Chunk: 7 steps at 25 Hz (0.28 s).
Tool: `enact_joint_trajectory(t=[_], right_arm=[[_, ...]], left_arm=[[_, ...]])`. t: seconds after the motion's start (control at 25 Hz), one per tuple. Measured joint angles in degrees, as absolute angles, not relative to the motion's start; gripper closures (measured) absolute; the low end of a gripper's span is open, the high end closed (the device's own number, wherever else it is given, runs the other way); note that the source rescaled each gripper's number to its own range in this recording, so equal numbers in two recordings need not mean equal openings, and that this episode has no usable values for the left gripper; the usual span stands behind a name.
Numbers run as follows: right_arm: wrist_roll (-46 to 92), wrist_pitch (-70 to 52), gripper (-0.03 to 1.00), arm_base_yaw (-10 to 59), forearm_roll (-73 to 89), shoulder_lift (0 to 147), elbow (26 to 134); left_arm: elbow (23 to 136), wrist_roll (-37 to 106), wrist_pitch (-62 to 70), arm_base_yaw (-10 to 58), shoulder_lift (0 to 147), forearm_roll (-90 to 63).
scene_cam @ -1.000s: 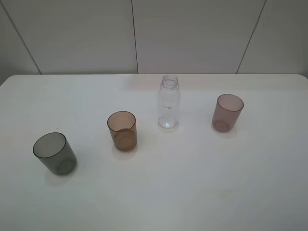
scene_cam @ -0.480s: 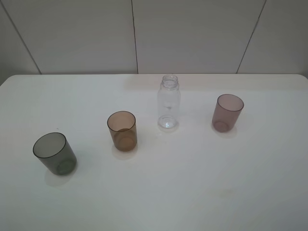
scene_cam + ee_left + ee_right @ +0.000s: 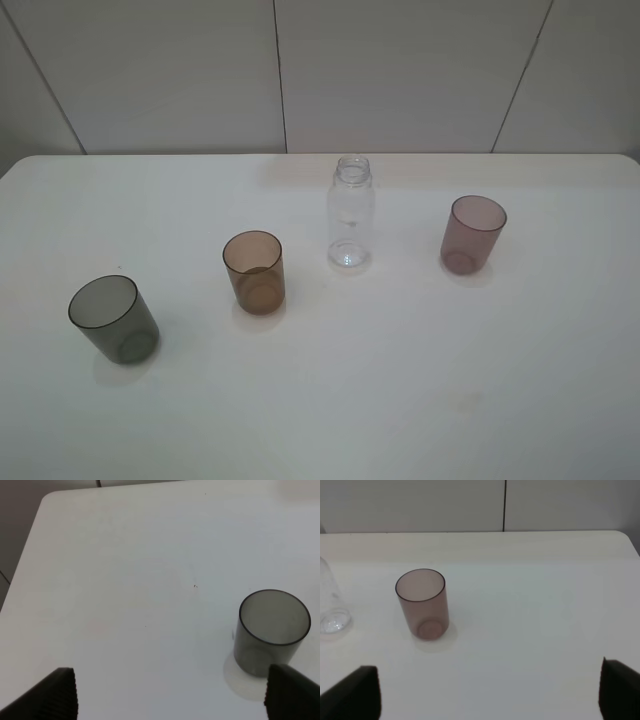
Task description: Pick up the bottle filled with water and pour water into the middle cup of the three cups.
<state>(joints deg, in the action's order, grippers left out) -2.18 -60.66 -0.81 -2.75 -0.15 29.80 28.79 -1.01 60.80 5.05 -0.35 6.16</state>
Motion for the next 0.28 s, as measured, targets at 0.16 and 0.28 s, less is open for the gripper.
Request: enact_joint_trajectory(t=[0.16, 0.28], right_arm=[[-2.18, -60.66, 0.14, -0.81, -2.75, -0.15, 29.80], [-2.18, -60.66, 0.14, -0.81, -2.75, -0.15, 29.80]], left_arm=[[28.79, -1.01, 60.80, 5.05, -0.35, 6.16], [28.79, -1.01, 60.80, 5.05, -0.35, 6.16]])
